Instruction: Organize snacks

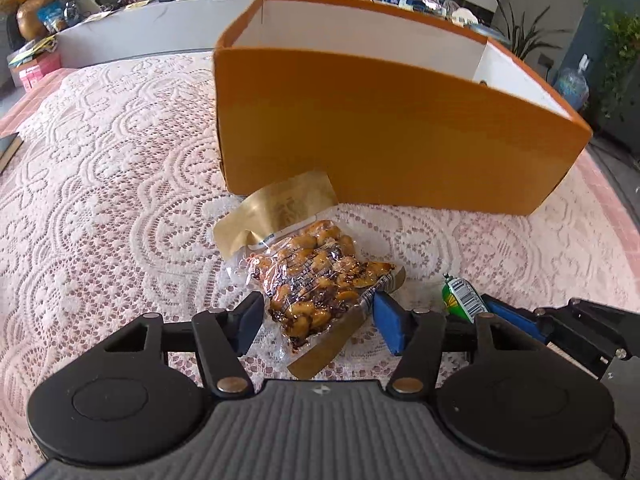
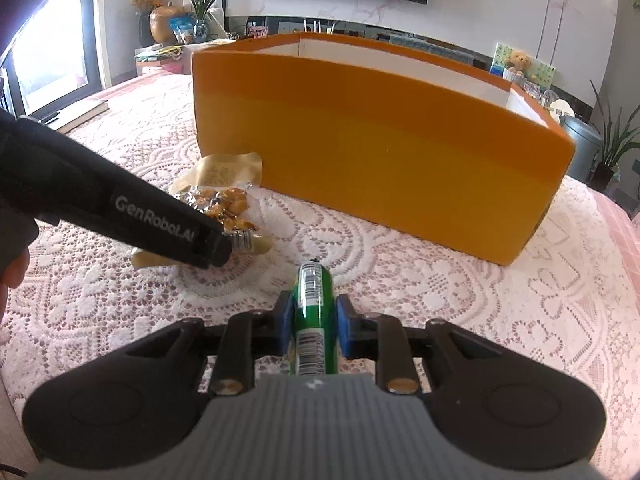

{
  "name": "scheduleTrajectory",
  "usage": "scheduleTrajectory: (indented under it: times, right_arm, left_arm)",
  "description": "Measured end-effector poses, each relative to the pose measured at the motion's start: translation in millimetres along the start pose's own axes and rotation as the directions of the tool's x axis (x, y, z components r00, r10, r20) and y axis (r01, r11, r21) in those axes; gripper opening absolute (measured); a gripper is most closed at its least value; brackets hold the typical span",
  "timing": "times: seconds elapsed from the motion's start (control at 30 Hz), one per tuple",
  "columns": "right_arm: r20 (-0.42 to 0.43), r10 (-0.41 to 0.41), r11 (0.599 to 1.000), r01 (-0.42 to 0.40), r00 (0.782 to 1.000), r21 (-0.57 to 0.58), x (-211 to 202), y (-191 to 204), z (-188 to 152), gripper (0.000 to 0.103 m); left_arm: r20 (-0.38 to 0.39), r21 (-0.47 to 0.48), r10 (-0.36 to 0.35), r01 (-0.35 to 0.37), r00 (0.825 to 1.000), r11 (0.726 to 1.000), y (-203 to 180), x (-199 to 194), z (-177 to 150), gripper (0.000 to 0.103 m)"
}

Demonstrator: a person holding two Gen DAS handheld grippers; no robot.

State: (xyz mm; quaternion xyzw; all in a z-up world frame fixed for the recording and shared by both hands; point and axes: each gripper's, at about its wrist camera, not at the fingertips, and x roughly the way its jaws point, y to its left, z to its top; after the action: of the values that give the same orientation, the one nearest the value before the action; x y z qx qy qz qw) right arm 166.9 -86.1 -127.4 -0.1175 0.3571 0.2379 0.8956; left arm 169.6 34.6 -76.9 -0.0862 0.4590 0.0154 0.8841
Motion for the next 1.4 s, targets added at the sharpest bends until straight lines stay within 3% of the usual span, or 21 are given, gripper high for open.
scheduleTrajectory:
  times: [0.53, 0.93, 1.0, 1.03, 1.07, 1.17, 1.23, 1.33, 1.4]
  right_arm:
    - [0.031, -0.028, 0.999, 0.026, 0.999, 0.044, -27.8, -4.6, -0.4, 0.020]
    - [0.038, -0.048, 0.993, 0.044, 0.998, 0.106, -60.5, -6.2, -0.5, 0.019]
    - [0.064, -0.049, 0.992, 0.041, 0.997, 0.117, -70.1, -8.5, 4.4, 0.019]
    - [0.077, -0.048, 0.992, 0.039, 0.996, 0.120, -74.8, -9.4, 8.0, 0.019]
    - [0.093, -0.049, 0.992, 0.037, 0.994, 0.120, -80.0, -11.0, 12.5, 0.019]
    - [0.138, -0.051, 0.993, 0.035, 0.989, 0.115, -92.1, -16.4, 27.7, 0.019]
    - [0.155, -0.056, 0.994, 0.040, 0.986, 0.103, -96.3, -19.5, 37.2, 0.019]
    - [0.155, -0.061, 0.995, 0.047, 0.986, 0.092, -94.8, -24.4, 44.3, 0.019]
    - [0.139, -0.073, 0.994, 0.060, 0.988, 0.091, -89.0, -28.5, 41.9, 0.019]
  left_arm:
    - [0.077, -0.127, -0.046, 0.056, 0.996, 0.990, 13.8, -43.4, 0.9, 0.066]
    - [0.117, -0.133, -0.115, 0.131, 0.986, 0.982, 10.4, -69.7, 5.4, 0.065]
    - [0.125, -0.131, -0.121, 0.137, 0.985, 0.982, 9.3, -74.4, 6.9, 0.059]
    - [0.133, -0.130, -0.130, 0.148, 0.982, 0.980, 9.1, -77.5, 8.9, 0.025]
    - [0.128, -0.131, -0.133, 0.150, 0.983, 0.980, 8.7, -78.7, 11.7, 0.004]
    - [0.138, -0.136, -0.167, 0.186, 0.976, 0.973, 9.2, -83.0, 22.0, 0.009]
    - [0.144, -0.117, -0.155, 0.173, 0.977, 0.978, 7.4, -83.3, 26.9, 0.009]
    - [0.099, -0.080, -0.203, 0.211, 0.974, 0.974, 6.1, -73.5, 31.2, 0.010]
    - [0.085, -0.037, -0.225, 0.229, 0.970, 0.973, 4.4, -67.7, 29.4, 0.021]
